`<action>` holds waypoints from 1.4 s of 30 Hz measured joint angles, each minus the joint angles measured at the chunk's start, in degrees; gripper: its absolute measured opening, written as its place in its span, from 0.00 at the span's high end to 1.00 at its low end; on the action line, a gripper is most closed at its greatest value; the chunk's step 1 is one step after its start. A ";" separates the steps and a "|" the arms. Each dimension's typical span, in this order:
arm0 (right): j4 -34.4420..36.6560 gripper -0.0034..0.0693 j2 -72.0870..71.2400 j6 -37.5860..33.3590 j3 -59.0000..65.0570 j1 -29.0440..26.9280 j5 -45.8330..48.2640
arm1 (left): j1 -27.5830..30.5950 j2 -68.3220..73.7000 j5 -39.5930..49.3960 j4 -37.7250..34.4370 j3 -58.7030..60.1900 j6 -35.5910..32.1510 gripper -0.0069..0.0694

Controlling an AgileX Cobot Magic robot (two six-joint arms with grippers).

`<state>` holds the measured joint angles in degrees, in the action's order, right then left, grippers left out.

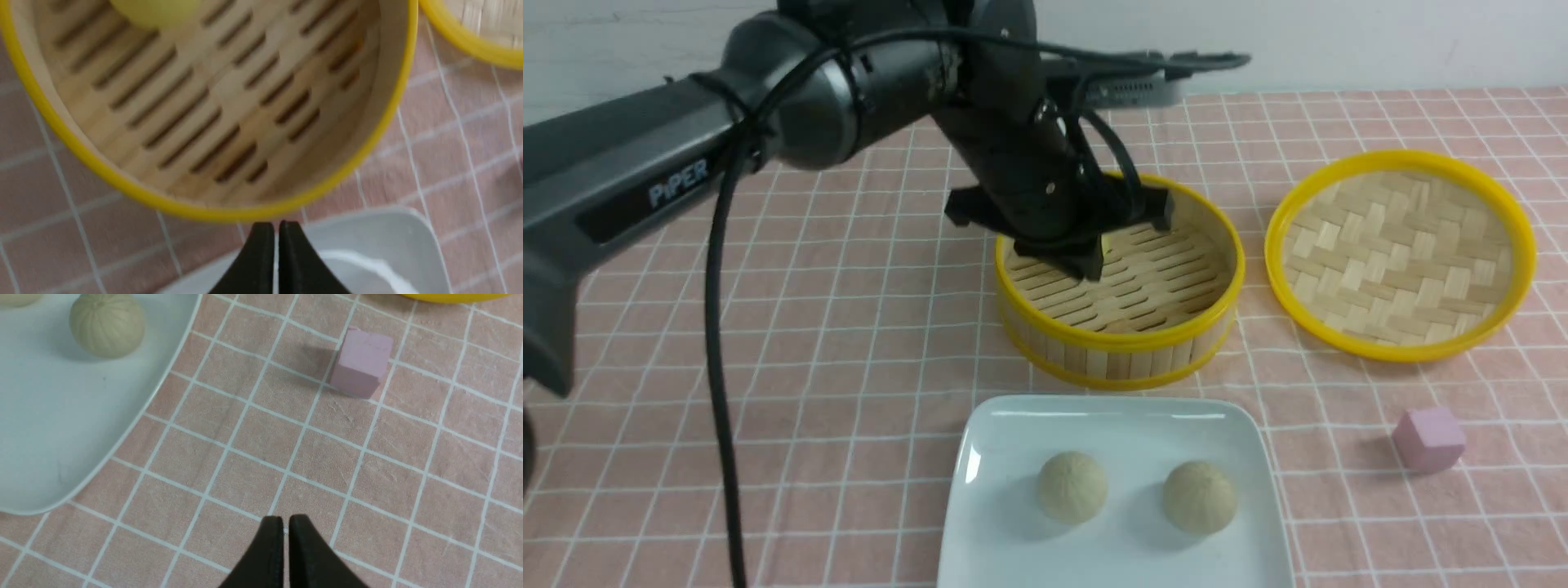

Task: Put the steamed buns into the plate on the pink tablecloth.
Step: 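Reach into the bamboo steamer and grasp a bun with the left gripper, then carry the bun from the bamboo steamer to the plate with the left gripper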

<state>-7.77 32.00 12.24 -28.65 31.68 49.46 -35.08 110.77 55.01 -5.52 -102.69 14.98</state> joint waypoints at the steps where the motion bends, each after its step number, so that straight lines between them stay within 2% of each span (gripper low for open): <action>1: 0.00 0.89 0.00 0.00 0.00 0.00 -0.21 | 0.12 1.16 -0.12 0.79 -2.08 0.67 0.89; 5: 0.00 0.89 0.00 0.00 0.00 0.00 -0.27 | 1.07 7.69 0.18 1.95 -11.22 2.16 0.90; 7: 0.00 0.89 0.00 0.00 0.00 0.00 -0.27 | 1.76 10.79 0.52 2.20 -14.35 2.36 0.88; 11: 0.05 0.88 0.00 0.00 0.00 0.00 -0.29 | 2.68 15.42 -2.74 4.74 -17.49 2.36 0.71; 15: 0.65 0.88 0.00 0.00 0.00 0.00 -0.33 | 2.74 18.37 -7.46 10.73 -17.63 2.17 0.53; 19: 1.36 0.87 0.00 0.00 0.00 0.00 -0.33 | 2.74 20.93 -10.13 12.50 -17.63 3.90 0.45; 20: 1.36 0.87 0.00 0.00 0.00 0.00 -0.33 | 2.74 21.55 -10.28 12.50 -17.63 4.61 0.45; 23: 1.62 0.86 0.00 0.00 0.00 0.00 -0.21 | 2.74 23.12 -10.08 12.44 -17.63 6.66 0.55; 24: 1.88 0.86 0.00 0.00 0.00 0.00 -0.07 | 2.74 23.60 -9.80 12.39 -17.63 7.50 0.63; 25: 2.33 0.86 0.00 0.00 0.00 0.00 0.19 | 2.74 23.94 -9.19 12.39 -17.69 8.76 0.76; 28: 3.06 0.85 0.00 0.00 0.00 0.00 0.56 | 2.74 22.73 -7.37 12.39 -17.93 8.93 0.87; 33: 3.29 0.84 0.00 0.00 0.00 0.00 0.75 | 2.15 15.33 -0.96 11.94 -17.58 6.50 0.88; 38: 3.24 0.83 0.00 0.00 0.00 0.00 0.75 | 1.21 -3.61 12.44 12.15 -17.77 1.39 0.88; 42: 3.24 0.83 -0.05 0.00 0.00 0.00 0.80 | 1.21 -13.92 15.44 12.54 -12.18 0.04 0.88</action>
<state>-4.53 31.96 12.24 -28.65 31.68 50.26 -33.87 96.85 70.46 7.02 -114.87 15.01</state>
